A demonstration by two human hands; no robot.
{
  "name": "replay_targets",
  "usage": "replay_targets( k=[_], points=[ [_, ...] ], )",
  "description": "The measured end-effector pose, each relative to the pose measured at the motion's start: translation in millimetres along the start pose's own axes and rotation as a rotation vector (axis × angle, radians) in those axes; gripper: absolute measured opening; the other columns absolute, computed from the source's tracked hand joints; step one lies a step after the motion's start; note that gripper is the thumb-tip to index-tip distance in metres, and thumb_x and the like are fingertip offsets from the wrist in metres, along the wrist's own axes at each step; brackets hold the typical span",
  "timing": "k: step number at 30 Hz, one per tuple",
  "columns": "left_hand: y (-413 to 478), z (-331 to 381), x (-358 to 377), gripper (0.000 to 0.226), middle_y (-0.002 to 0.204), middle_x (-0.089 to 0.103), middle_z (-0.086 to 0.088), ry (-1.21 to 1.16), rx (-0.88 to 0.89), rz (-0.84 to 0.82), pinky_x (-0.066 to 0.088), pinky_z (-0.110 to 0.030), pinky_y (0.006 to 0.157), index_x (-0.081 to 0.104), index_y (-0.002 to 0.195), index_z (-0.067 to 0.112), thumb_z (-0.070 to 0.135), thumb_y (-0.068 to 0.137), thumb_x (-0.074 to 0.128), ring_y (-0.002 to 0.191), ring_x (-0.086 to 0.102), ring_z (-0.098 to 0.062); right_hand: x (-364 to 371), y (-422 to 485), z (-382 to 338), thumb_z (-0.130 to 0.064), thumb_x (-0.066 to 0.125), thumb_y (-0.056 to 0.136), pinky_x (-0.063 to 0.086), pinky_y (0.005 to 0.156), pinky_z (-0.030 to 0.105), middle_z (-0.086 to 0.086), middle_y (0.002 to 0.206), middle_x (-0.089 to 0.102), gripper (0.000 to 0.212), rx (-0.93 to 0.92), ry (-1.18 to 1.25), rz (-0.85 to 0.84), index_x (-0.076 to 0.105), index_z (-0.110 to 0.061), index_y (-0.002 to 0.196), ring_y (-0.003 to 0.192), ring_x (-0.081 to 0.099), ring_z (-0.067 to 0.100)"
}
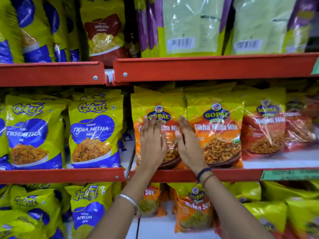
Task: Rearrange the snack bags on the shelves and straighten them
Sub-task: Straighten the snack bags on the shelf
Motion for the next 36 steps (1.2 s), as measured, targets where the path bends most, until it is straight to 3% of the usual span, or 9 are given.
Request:
replay_targets(
  k=[3,7,11,15,19,25,28,31,36],
  points=[
    [17.2,38.9,1.6,0.029,0.129,0.054,-0.014,-0.162,0.101,0.091,0.024,-0.039,0.111,0.054,0.119,0.008,0.013,0.091,0.047,0.130,0.030,-0.024,-64.1,-9.0,13.1,-0.033,0.040,0.096,0.041,0.101,0.031,0.005,0.125,0.060,0.040,0.010,0.107,0.401,0.057,-0.010,0.123,0.119,0.053,0.016],
    [55.0,61.1,28.1,0.028,0.114,0.059,-0.019,-0.314,-0.110,-0.008,0.027,-0.033,0.094,0.059,0.110,0.003,0.021,0.091,0.049,0.110,0.046,-0.036,-137.3,19.2,61.0,-0.027,0.047,0.096,0.037,0.088,0.029,0.008,0.112,0.054,0.031,0.233,0.172,0.652,0.055,-0.005,0.116,0.104,0.049,0.018],
    [82.7,63.3,52.6,0.037,0.121,0.055,-0.015,-0.035,-0.354,-0.137,0.030,-0.043,0.095,0.064,0.108,0.012,0.041,0.091,0.049,0.118,0.038,-0.038,-170.8,62.6,111.7,-0.035,0.055,0.091,0.039,0.074,0.033,0.009,0.090,0.055,0.039,0.392,0.192,0.464,0.059,0.001,0.103,0.083,0.050,0.020],
    [99.2,65.4,53.9,0.032,0.116,0.059,-0.012,0.014,-0.470,-0.151,0.029,-0.047,0.097,0.071,0.092,0.014,0.043,0.085,0.060,0.119,0.036,-0.037,-180.0,89.6,117.6,-0.023,0.065,0.087,0.028,0.058,0.031,0.008,0.058,0.043,0.039,0.446,0.066,0.280,0.043,-0.014,0.057,0.056,0.038,0.018],
    [99.7,64.7,48.8,0.027,0.112,0.063,-0.010,0.055,-0.467,-0.119,0.026,-0.048,0.101,0.072,0.085,0.014,0.039,0.084,0.062,0.122,0.035,-0.036,-185.0,92.8,118.4,-0.020,0.073,0.081,0.041,0.066,0.037,0.026,0.074,0.064,0.031,0.407,0.035,0.331,0.066,0.010,0.075,0.070,0.054,0.027],
    [89.5,73.2,45.6,0.028,0.118,0.057,-0.012,0.067,-0.419,-0.056,0.028,-0.049,0.097,0.066,0.099,0.010,0.034,0.090,0.054,0.120,0.036,-0.036,-184.9,75.5,112.7,-0.017,0.056,0.093,0.038,0.074,0.028,0.024,0.101,0.068,0.025,0.320,-0.076,0.448,0.065,0.004,0.102,0.095,0.063,0.034],
    [60.5,100.5,41.2,0.036,0.133,0.051,-0.013,-0.024,-0.110,0.121,0.028,-0.046,0.102,0.047,0.126,0.012,0.030,0.096,0.040,0.128,0.037,-0.032,-163.7,34.6,80.2,-0.024,0.045,0.099,0.036,0.099,0.030,0.020,0.130,0.056,0.038,0.072,-0.138,0.428,0.050,-0.001,0.128,0.122,0.050,0.029],
    [20.4,128.3,61.2,0.048,0.154,0.028,-0.004,-0.092,0.149,0.022,0.011,-0.034,0.116,0.024,0.144,0.017,0.029,0.098,0.033,0.144,0.015,-0.018,-120.6,-1.3,63.0,-0.023,0.035,0.099,0.020,0.119,0.032,0.010,0.151,0.038,0.048,-0.176,-0.272,0.229,0.034,-0.007,0.144,0.144,0.028,0.021],
    [-11.8,108.7,98.6,0.057,0.160,0.001,0.000,-0.042,0.113,-0.166,0.004,-0.037,0.121,0.006,0.149,0.018,0.032,0.098,0.029,0.146,-0.008,-0.010,-98.4,-12.1,93.0,-0.031,0.026,0.096,0.000,0.121,0.033,0.002,0.161,0.012,0.058,-0.081,-0.493,0.123,0.014,-0.015,0.151,0.149,0.005,0.014]
  ],
)
Point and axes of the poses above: each hand's wrist, its own y-axis towards the middle knuckle, its own x-axis out of the palm, z = x × y, the point moved 5 cm from there along y, towards the middle knuckle
